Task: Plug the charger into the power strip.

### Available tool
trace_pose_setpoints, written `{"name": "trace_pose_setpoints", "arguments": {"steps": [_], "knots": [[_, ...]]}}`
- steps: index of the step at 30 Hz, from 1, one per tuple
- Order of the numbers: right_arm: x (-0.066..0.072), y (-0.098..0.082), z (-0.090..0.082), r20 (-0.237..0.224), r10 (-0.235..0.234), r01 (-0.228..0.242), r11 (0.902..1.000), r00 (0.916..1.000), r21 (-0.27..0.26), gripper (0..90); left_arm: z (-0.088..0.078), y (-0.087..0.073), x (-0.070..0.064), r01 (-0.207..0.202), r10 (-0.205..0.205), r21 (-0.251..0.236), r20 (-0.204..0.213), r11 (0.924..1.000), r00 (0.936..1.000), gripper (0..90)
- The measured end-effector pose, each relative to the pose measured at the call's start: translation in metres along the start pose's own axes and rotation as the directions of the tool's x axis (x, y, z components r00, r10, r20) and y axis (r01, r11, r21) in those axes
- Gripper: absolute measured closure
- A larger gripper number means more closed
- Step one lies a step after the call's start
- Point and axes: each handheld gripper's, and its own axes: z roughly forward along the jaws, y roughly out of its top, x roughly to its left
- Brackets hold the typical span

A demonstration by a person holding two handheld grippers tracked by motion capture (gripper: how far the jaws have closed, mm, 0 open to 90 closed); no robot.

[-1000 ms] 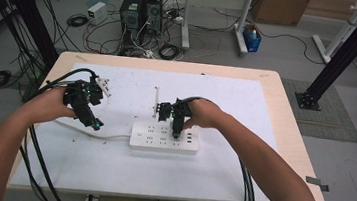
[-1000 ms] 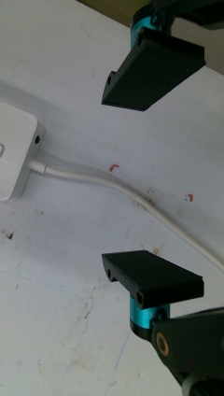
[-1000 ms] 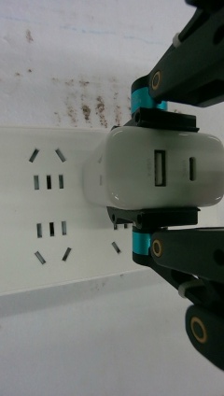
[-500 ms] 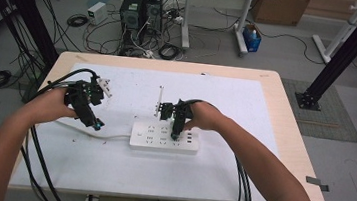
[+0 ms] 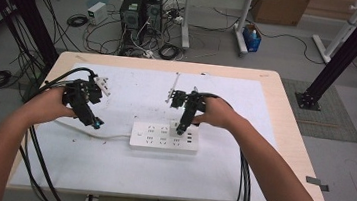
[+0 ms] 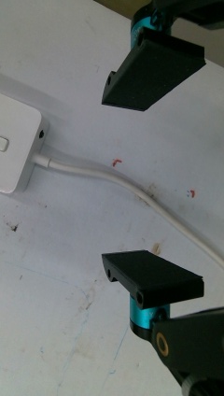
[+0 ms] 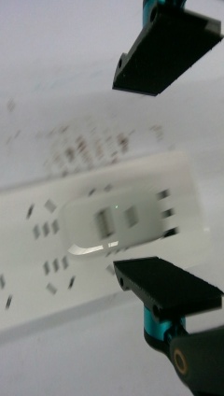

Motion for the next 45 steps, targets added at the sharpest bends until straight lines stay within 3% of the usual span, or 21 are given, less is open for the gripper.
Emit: {"name": "trace_pose_setpoints", "arguments": {"steps": [1,4,7,10,12,15,17,18,20,22,23,24,27,34,37,45], "knots": [[-0.001,-0.007,-0.006,0.032,0.022,-0.022,0.9998,0.9992,-0.001,11.3,0.000,0.000,0.001,0.001,-0.001,0.001,0.001,1.0000,1.0000,20.5],[-0.007,-0.033,-0.023,0.048,0.094,-0.094,0.9955,0.9944,-0.014,11.3,0.000,-0.001,0.003,0.021,-0.021,-0.012,0.008,0.9997,0.9997,20.5],[-0.018,-0.062,-0.040,0.094,0.233,-0.234,0.9722,0.9679,0.000,11.3,-0.001,-0.002,0.005,0.017,-0.017,-0.014,0.009,0.9998,0.9998,20.5],[-0.019,-0.092,-0.058,0.094,0.302,-0.298,0.9531,0.9488,-0.055,11.3,0.001,-0.003,0.006,0.021,-0.021,-0.004,0.011,0.9998,0.9997,20.5],[-0.016,-0.107,-0.064,0.112,0.326,-0.322,0.9451,0.9387,-0.057,11.3,0.004,-0.005,0.009,0.032,-0.032,0.006,0.012,0.9995,0.9994,20.5],[-0.008,-0.124,-0.066,0.140,0.306,-0.304,0.9520,0.9418,-0.032,11.2,0.004,-0.009,0.013,0.063,-0.063,0.017,0.001,0.9979,0.9980,20.5],[-0.005,-0.132,-0.065,0.125,0.300,-0.304,0.9527,0.9458,0.014,11.2,0.003,-0.011,0.014,0.074,-0.074,0.006,-0.004,0.9972,0.9972,20.5],[-0.003,-0.136,-0.065,0.097,0.288,-0.291,0.9564,0.9528,0.023,11.2,0.002,-0.011,0.014,0.073,-0.073,0.000,-0.006,0.9973,0.9973,20.5],[-0.002,-0.139,-0.066,0.076,0.278,-0.281,0.9594,0.9575,0.026,11.2,0.001,-0.011,0.013,0.078,-0.078,-0.010,-0.010,0.9969,0.9969,20.5],[0.000,-0.144,-0.067,0.071,0.284,-0.287,0.9576,0.9561,0.028,9.8,-0.002,-0.010,0.013,0.076,-0.077,-0.023,-0.013,0.9968,0.9970,20.5],[0.001,-0.146,-0.068,0.066,0.279,-0.281,0.9594,0.9580,0.024,1.8,-0.002,-0.010,0.012,0.083,-0.083,-0.030,-0.016,0.9961,0.9964,20.5],[0.001,-0.148,-0.068,0.078,0.290,-0.293,0.9558,0.9538,0.025,0.8,-0.003,-0.009,0.012,0.086,-0.087,-0.032,-0.022,0.9957,0.9960,20.5],[0.003,-0.153,-0.070,0.112,0.301,-0.306,0.9519,0.9469,0.022,0.8,-0.007,-0.010,0.009,0.077,-0.079,-0.048,-0.039,0.9959,0.9962,20.5],[0.011,-0.152,-0.075,0.142,0.293,-0.296,0.9553,0.9455,-0.001,0.9,-0.010,-0.013,0.014,0.095,-0.098,-0.089,-0.039,0.9915,0.9944,20.5],[0.012,-0.151,-0.077,0.138,0.286,-0.288,0.9575,0.9481,-0.007,0.9,-0.008,-0.015,0.017,0.129,-0.135,-0.095,-0.050,0.9870,0.9896,20.5],[0.017,-0.151,-0.079,0.114,0.264,-0.262,0.9646,0.9578,-0.027,0.9,-0.011,-0.012,0.014,0.146,-0.155,-0.128,-0.066,0.9810,0.9857,20.5]]}}
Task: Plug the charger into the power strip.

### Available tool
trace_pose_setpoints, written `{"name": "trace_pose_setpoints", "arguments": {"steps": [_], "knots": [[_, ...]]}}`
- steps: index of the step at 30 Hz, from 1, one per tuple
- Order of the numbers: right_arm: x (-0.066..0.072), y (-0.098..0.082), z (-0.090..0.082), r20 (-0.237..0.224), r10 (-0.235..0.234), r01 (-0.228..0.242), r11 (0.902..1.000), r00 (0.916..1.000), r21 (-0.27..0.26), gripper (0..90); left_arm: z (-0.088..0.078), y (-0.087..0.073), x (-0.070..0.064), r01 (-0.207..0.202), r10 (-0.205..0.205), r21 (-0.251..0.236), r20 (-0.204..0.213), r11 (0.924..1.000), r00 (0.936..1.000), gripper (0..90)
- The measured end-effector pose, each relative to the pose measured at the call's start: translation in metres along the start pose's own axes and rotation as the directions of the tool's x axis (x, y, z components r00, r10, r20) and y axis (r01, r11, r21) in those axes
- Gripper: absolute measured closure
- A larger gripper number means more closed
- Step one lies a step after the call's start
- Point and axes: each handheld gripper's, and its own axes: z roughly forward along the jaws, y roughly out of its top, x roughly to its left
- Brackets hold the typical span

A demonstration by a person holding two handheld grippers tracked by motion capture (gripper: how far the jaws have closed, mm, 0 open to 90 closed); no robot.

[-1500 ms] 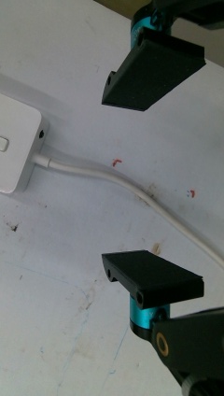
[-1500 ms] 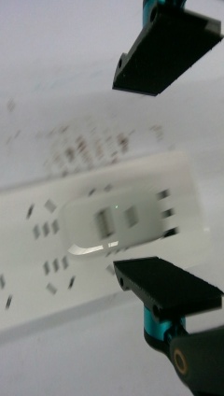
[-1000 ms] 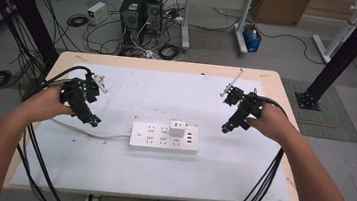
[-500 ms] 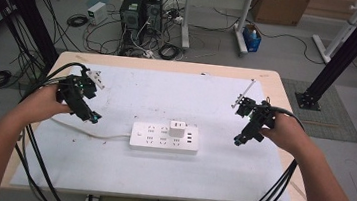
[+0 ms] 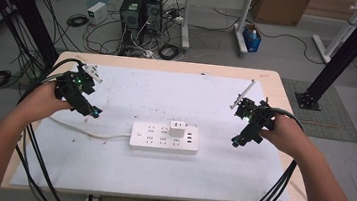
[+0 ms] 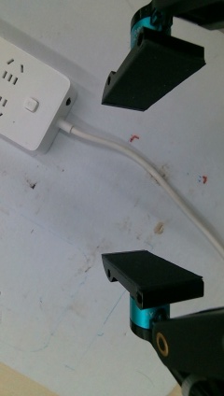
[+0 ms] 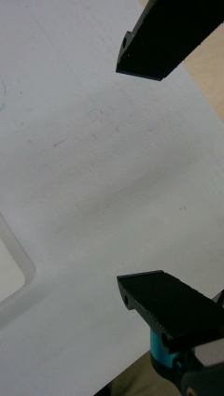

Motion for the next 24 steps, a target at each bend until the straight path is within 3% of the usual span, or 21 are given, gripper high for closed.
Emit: {"name": "trace_pose_setpoints", "arguments": {"steps": [15,24], "knots": [[0.001,-0.009,0.019,-0.038,0.005,-0.005,1.0000,0.9992,0.008,0.9,0.004,-0.001,-0.005,0.012,-0.012,0.029,0.007,0.9995,0.9999,20.5],[0.002,-0.017,0.018,-0.036,0.028,-0.028,0.9996,0.9989,-0.008,0.9,0.006,0.000,-0.008,0.008,-0.008,0.020,0.004,0.9998,1.0000,20.5]]}}
